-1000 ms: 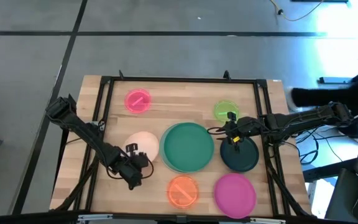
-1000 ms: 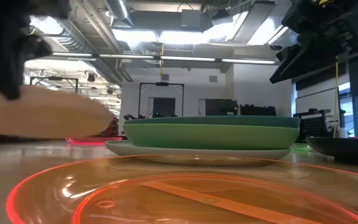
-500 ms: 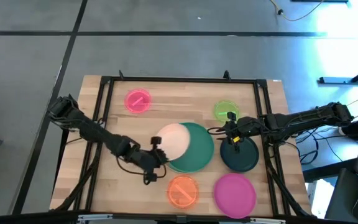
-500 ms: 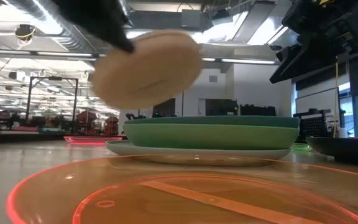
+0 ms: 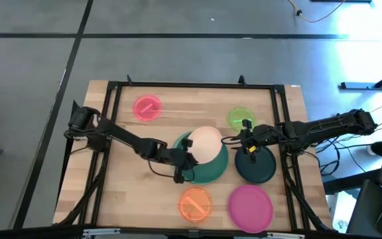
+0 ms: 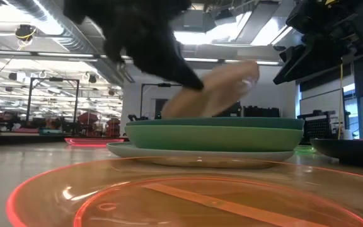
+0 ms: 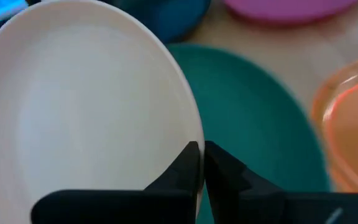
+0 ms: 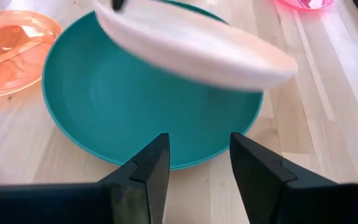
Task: Stack plastic plates
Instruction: Stack the white plate on top of the dark green plate, then stack the black plate on top of the white plate
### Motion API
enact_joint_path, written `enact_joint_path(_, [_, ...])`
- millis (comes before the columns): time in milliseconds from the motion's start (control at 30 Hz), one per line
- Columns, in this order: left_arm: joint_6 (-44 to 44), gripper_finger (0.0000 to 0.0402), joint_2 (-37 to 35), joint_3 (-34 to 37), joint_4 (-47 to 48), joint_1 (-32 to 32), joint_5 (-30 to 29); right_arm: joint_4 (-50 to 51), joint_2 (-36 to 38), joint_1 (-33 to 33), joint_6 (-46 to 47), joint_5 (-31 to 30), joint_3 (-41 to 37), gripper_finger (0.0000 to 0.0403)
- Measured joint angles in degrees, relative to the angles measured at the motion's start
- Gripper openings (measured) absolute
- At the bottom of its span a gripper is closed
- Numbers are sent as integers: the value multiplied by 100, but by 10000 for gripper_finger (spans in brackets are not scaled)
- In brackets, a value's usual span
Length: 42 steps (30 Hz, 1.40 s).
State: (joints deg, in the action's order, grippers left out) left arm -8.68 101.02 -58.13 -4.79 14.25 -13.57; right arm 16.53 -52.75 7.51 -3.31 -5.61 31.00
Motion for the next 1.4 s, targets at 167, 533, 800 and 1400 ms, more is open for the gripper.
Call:
enact_joint_path(167, [41,15,373,0,-139,-174,267,7,-2,0,-7,0,0,159])
enact_joint_path(533, [373,40,456,0,-193,-214,167,7,-2,0,-4,0,0,159])
enact_joint_path(800, [839,104,377,2,-189,-203,-26,7,-1,0,-2,0,0,159])
enact_joint_path(1400, [1279,106,-261,362,-214,163,-161,72,8,487,500,1029,0,159])
